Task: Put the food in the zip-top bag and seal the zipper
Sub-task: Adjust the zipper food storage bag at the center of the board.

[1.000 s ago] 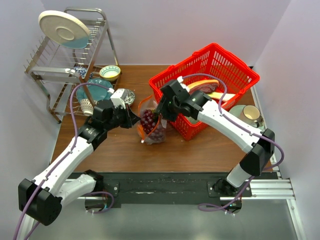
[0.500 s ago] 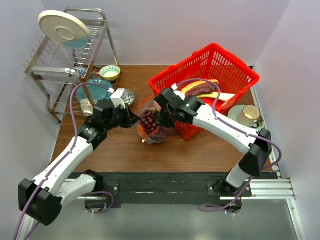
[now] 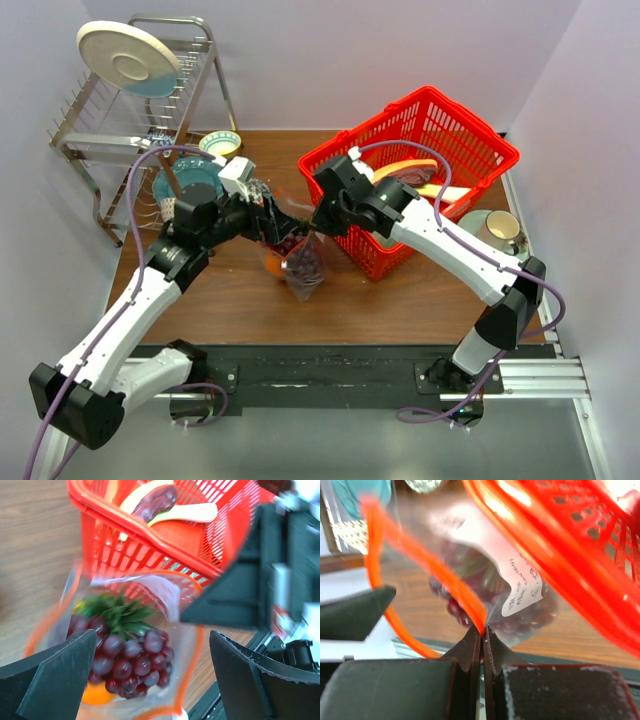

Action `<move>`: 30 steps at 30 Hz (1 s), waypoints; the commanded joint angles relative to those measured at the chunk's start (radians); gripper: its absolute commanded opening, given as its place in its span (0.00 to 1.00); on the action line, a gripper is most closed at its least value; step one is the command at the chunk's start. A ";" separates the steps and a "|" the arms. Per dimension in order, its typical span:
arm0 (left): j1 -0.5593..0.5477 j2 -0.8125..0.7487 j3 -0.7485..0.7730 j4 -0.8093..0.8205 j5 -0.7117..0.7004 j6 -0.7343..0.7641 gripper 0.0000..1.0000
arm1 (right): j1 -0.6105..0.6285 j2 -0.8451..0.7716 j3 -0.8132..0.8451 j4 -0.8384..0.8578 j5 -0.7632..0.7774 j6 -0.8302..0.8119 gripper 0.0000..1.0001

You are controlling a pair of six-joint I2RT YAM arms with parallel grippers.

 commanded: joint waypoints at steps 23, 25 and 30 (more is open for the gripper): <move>0.002 -0.539 -0.448 0.016 -0.062 -0.199 0.86 | -0.080 0.025 0.002 0.126 -0.052 0.044 0.00; 0.002 -0.501 -0.453 0.043 -0.089 -0.217 0.84 | -0.080 0.020 -0.003 0.128 -0.055 0.044 0.00; 0.004 -0.333 -0.453 0.147 -0.142 -0.196 0.59 | -0.078 0.008 -0.014 0.136 -0.075 0.030 0.00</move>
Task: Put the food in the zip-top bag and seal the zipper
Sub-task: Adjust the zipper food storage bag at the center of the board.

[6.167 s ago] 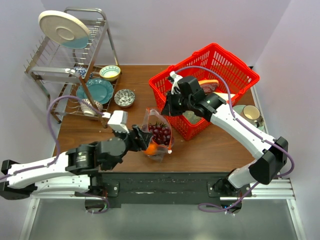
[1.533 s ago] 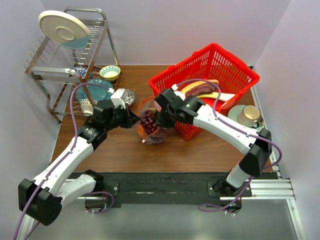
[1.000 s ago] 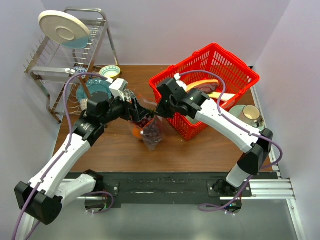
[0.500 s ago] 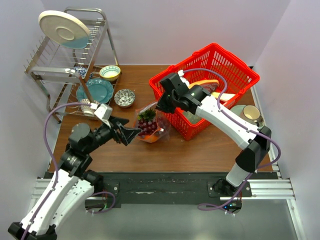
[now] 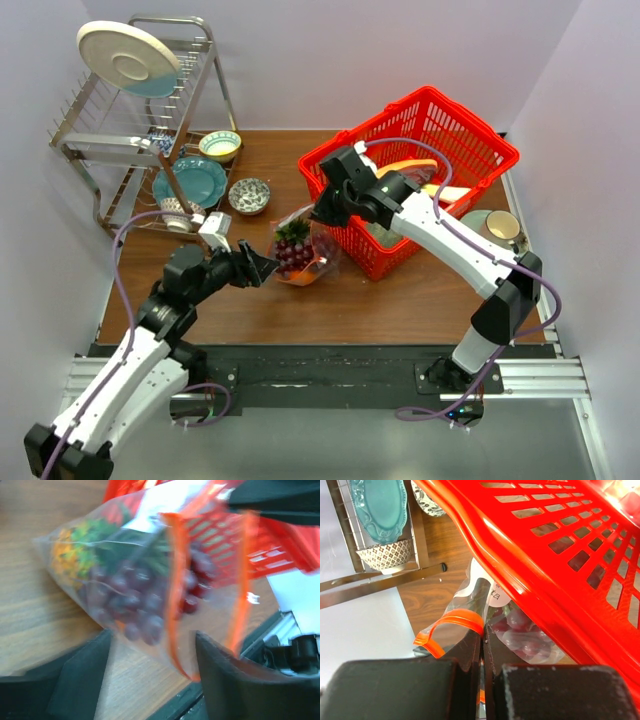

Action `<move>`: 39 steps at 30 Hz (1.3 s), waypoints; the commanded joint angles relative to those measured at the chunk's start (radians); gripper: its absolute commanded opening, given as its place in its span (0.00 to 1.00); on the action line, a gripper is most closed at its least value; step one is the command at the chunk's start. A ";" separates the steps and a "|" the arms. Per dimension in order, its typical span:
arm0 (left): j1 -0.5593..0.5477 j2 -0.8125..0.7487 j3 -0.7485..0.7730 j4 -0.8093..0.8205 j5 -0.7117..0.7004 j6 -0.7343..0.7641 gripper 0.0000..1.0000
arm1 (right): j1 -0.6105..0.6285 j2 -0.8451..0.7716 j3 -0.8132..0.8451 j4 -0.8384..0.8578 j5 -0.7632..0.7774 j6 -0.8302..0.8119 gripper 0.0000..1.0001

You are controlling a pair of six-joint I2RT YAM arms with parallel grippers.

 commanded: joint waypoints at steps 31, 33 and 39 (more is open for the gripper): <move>0.010 0.807 0.640 0.006 0.154 0.227 0.00 | 0.070 -0.138 -0.201 0.230 -0.204 -0.122 0.00; 0.010 0.808 0.631 0.045 0.174 0.218 0.00 | 0.070 -0.128 -0.194 0.225 -0.195 -0.124 0.00; 0.010 0.808 0.668 0.048 0.211 0.252 0.07 | 0.068 -0.085 -0.163 0.255 -0.195 -0.084 0.00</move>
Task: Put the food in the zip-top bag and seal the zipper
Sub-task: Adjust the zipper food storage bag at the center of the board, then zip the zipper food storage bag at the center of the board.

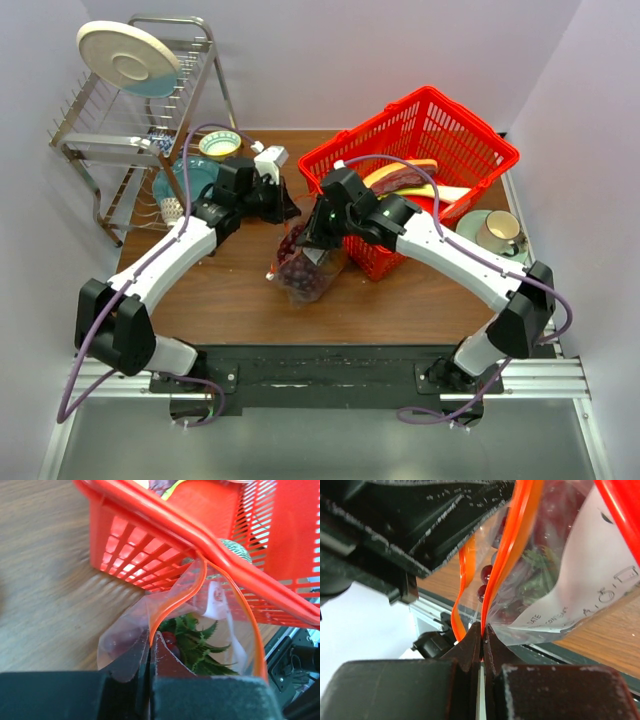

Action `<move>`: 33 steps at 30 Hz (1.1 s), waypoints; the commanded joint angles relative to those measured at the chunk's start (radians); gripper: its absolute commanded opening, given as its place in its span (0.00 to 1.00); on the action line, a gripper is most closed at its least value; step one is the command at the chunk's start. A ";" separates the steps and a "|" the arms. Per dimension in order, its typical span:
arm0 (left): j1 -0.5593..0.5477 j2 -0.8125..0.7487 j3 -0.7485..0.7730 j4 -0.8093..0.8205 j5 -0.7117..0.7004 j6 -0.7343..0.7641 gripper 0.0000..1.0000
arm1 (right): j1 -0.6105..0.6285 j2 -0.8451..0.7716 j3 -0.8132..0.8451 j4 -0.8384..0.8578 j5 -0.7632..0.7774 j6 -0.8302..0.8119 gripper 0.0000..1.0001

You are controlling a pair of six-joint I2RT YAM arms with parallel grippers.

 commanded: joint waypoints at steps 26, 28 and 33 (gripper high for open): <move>0.004 -0.485 0.039 -0.285 -0.133 0.184 1.00 | -0.007 0.030 0.017 0.146 0.092 0.079 0.00; 0.004 -0.549 -0.030 -0.294 -0.130 0.165 1.00 | -0.010 0.032 0.019 0.162 0.096 0.079 0.00; 0.004 -0.744 -0.266 -0.181 -0.138 0.056 0.97 | -0.013 0.029 0.007 0.189 0.127 0.089 0.00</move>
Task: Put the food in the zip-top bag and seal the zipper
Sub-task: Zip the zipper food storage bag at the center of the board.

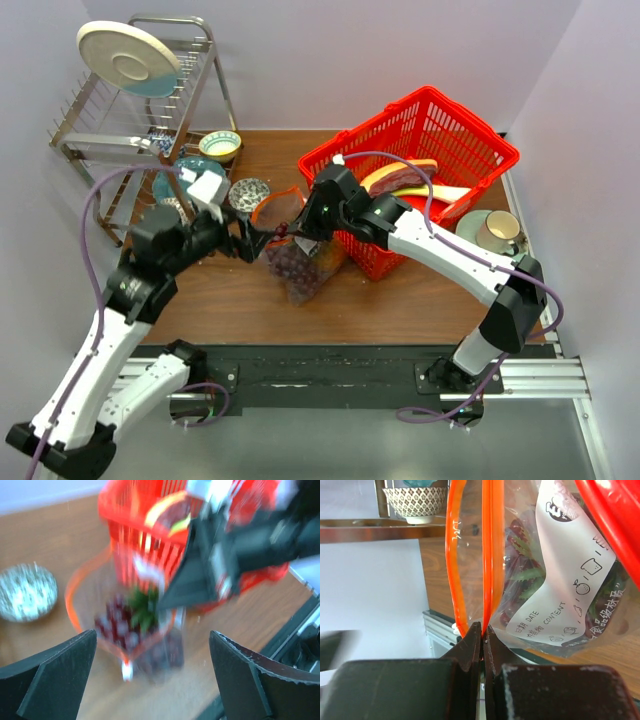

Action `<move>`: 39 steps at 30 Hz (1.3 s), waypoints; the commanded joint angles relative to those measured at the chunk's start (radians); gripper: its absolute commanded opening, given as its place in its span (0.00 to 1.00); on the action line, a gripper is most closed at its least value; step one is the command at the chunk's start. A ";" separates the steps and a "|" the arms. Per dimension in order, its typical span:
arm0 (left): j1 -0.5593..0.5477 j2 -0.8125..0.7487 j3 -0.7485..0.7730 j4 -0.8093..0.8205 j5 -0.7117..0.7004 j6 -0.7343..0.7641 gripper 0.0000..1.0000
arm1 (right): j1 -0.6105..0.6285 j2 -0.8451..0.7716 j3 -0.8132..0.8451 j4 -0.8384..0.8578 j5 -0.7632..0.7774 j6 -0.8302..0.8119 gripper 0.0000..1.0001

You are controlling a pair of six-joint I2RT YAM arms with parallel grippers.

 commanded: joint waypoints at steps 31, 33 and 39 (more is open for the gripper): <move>-0.001 -0.358 -0.834 0.737 -0.184 -0.292 0.55 | -0.027 -0.046 -0.024 0.109 0.002 0.038 0.00; 0.000 -0.358 -0.849 0.771 -0.162 -0.297 0.55 | -0.030 -0.046 -0.025 0.109 -0.004 0.038 0.00; -0.001 -0.339 -0.865 0.847 -0.131 -0.285 0.61 | -0.037 -0.047 -0.033 0.110 -0.007 0.038 0.00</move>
